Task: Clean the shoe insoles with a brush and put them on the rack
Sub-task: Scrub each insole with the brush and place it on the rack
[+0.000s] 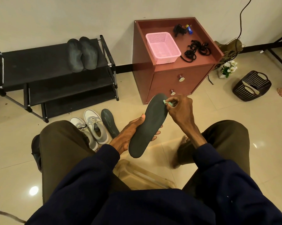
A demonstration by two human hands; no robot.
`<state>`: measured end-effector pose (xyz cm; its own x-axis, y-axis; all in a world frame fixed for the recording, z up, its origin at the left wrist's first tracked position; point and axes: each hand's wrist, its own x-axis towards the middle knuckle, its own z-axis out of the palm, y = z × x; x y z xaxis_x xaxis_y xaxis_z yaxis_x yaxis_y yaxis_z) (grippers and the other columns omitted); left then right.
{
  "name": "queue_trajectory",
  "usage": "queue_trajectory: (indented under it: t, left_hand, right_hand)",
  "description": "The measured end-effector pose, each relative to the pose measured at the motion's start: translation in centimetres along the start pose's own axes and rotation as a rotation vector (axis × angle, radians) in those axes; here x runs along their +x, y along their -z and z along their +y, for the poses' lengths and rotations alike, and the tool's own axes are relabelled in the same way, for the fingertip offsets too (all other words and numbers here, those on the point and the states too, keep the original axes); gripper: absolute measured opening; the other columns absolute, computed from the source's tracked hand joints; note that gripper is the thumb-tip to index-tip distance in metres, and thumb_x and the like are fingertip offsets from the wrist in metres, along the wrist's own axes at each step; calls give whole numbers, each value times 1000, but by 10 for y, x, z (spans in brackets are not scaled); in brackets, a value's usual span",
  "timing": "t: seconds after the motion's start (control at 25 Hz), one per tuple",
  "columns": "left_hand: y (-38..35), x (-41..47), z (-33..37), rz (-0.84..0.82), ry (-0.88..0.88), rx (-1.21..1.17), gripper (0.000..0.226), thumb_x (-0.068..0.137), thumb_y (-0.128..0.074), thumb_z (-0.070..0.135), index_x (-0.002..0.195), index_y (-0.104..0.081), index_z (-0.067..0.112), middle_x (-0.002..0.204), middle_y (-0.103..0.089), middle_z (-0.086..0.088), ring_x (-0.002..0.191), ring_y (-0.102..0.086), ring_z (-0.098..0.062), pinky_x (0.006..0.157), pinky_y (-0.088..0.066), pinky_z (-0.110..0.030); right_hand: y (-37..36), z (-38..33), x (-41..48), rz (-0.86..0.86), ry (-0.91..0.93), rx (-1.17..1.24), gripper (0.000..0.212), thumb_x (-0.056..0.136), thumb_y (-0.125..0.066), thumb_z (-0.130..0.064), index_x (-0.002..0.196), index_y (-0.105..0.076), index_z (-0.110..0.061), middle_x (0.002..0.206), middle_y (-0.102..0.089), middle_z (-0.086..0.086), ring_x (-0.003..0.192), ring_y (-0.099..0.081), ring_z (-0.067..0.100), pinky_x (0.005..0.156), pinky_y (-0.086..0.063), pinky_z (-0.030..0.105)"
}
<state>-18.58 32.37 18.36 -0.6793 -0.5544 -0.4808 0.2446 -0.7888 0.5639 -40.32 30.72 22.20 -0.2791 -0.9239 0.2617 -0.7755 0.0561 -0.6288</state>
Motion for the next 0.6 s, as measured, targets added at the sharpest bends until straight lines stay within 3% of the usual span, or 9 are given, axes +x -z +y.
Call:
queue_trajectory:
  t: [0.12, 0.2, 0.36, 0.4, 0.52, 0.6]
  left_hand:
    - [-6, -2, 0, -77, 34, 53, 53, 108, -40, 43, 146, -49, 7, 140, -59, -25, 119, -64, -41, 97, -55, -46]
    - [-7, -4, 1, -88, 25, 54, 52, 109, -39, 41, 146, -49, 6, 139, -59, -27, 118, -64, -42, 97, -54, -47]
    - [-5, -3, 3, -28, -4, 31, 48, 107, -40, 41, 138, -54, 7, 134, -63, -26, 114, -67, -42, 100, -52, -51]
    - [-4, -2, 3, -13, -17, 22, 47, 107, -41, 40, 138, -55, 7, 134, -63, -27, 114, -67, -42, 100, -52, -51]
    - [-2, 0, 3, -8, -70, 9, 44, 107, -47, 29, 142, -52, 3, 133, -61, -30, 114, -65, -47, 99, -55, -53]
    - [-1, -1, 2, 33, -99, 28, 40, 105, -52, 20, 140, -53, 1, 128, -64, -31, 106, -69, -46, 89, -60, -49]
  right_hand:
    - [3, 12, 3, 151, -72, 68, 13, 86, -78, -8, 98, -80, -13, 94, -72, 0, 78, -64, 2, 71, -55, 13]
    - [3, 11, 1, 146, -55, 129, 13, 87, -79, -11, 100, -80, -12, 97, -72, 0, 82, -65, 1, 73, -56, 15]
    - [1, 3, -1, -229, 63, 160, 13, 85, -83, -14, 97, -82, -14, 94, -74, 0, 82, -68, 9, 70, -59, 21]
    - [1, 3, 0, -230, 69, 137, 12, 85, -83, -13, 97, -82, -14, 93, -74, 0, 81, -67, 9, 69, -59, 22]
    - [3, 6, 3, 17, 2, 150, 10, 86, -82, -15, 96, -81, -13, 91, -73, -1, 76, -66, 3, 68, -56, 17]
    - [3, 9, 3, 47, -79, 222, 12, 86, -81, -13, 98, -80, -14, 90, -74, -4, 74, -66, 1, 70, -56, 18]
